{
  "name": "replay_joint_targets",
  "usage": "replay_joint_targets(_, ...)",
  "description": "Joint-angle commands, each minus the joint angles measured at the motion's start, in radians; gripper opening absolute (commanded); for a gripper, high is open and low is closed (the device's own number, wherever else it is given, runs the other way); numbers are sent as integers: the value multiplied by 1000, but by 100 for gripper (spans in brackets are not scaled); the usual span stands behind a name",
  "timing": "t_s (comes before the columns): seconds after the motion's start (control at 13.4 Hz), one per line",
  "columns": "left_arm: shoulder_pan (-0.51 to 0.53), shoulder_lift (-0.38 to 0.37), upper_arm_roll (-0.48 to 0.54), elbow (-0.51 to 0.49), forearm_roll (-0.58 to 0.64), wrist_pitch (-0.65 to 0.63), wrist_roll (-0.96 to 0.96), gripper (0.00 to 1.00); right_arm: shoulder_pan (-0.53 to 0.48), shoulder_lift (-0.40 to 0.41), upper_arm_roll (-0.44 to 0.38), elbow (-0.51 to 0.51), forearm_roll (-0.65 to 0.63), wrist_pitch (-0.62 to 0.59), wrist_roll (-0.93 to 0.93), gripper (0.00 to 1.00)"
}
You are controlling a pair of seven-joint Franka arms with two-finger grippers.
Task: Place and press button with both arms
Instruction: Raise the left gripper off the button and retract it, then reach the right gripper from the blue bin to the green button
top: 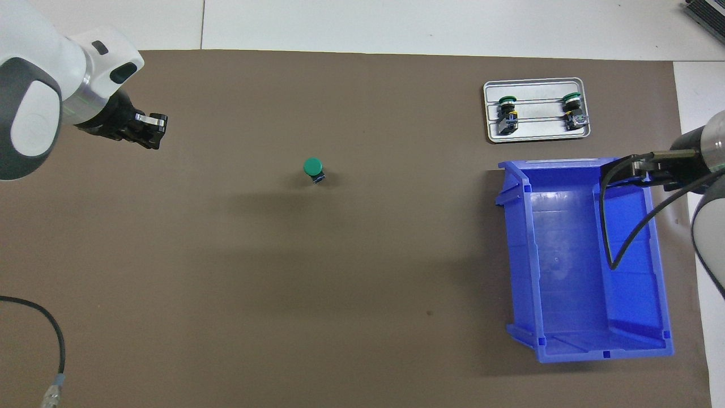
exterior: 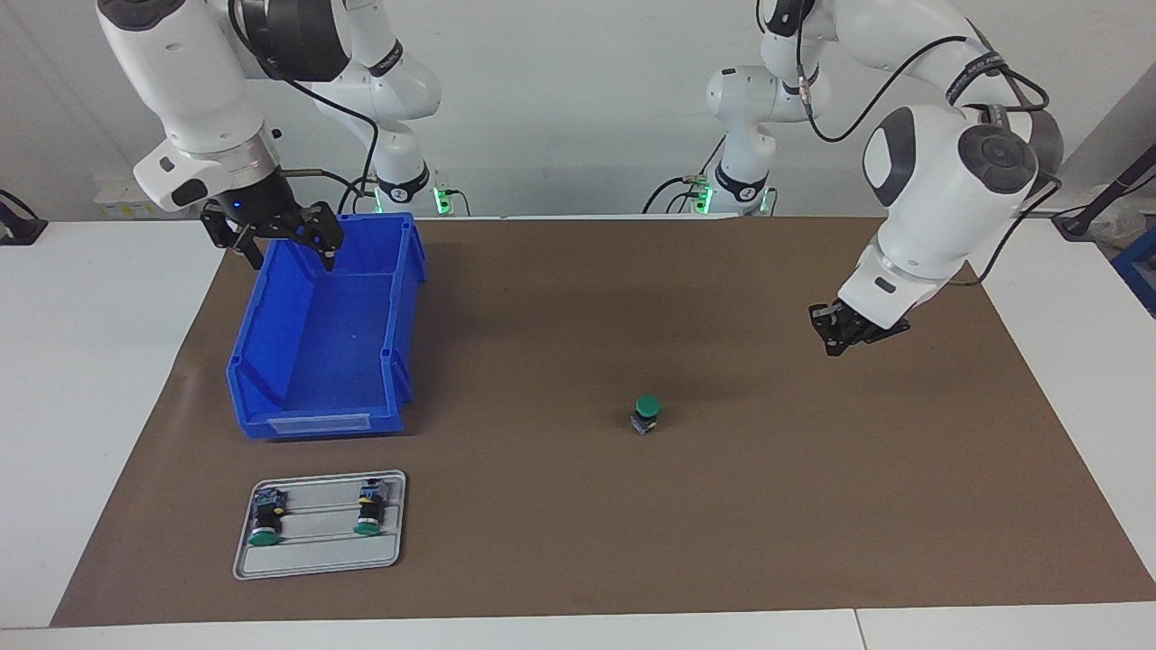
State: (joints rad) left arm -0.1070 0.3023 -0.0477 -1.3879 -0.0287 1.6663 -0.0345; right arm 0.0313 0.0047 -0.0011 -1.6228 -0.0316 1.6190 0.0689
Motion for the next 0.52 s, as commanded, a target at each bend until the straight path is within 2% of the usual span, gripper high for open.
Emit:
replay_joint_targets(0.0, 15, -46, -3, -5, -31, -22, 15, 74, -4, -6, 4, -5, 18, 7, -8, 99)
replay_joint_targets(0.15, 15, -74, 2, -6, -30, -22, 15, 97, 31, -6, 9, -20, 16, 36, 92, 99)
replay_joint_targets(0.45, 24, -104, -3, -10, -28, -7, 15, 100, 159, 9, 9, -48, 13, 107, 286, 97)
